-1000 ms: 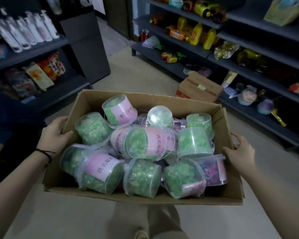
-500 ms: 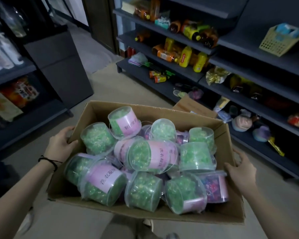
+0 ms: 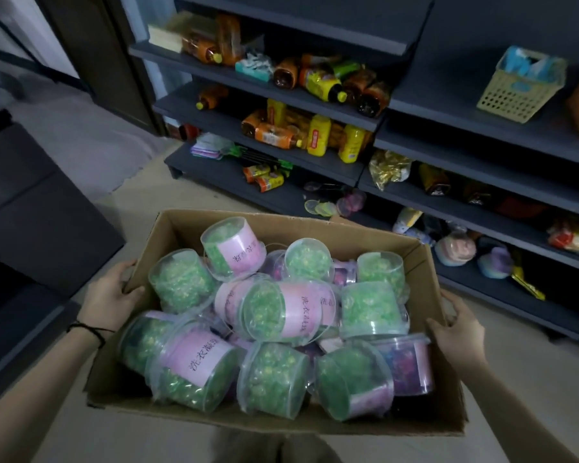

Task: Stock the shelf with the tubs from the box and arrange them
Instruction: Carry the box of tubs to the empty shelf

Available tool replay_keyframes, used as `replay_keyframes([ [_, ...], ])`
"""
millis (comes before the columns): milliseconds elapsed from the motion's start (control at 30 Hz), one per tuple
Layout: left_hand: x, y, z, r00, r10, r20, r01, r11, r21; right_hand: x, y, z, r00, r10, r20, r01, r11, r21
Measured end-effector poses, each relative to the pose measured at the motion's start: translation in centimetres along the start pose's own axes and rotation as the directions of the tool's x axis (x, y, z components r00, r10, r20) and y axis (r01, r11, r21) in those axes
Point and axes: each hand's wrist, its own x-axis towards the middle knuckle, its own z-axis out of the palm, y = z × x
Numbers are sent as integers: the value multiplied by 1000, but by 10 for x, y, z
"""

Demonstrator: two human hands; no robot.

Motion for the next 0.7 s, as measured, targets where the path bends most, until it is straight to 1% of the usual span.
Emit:
replay_keyframes([
  [167, 102, 39, 16, 997, 39, 63, -39, 999, -6, 57, -21, 25, 997, 47, -67, -44, 998, 48],
  [333, 188, 83, 57, 990, 80, 116, -83, 996, 25, 124, -19, 39, 990, 109, -88, -106, 994, 40],
  [467, 236, 124, 100, 982, 83, 170, -86, 996, 10, 185, -8, 47, 984, 145, -106, -138, 988, 70],
  [633, 288, 171, 158, 975, 95, 202, -111, 991, 69, 255, 13, 56, 973, 193, -124, -184, 980, 80],
  [700, 311, 184, 186, 969, 131, 212, -152, 985, 88, 282, 23, 61, 968, 210, -138, -203, 977, 64],
])
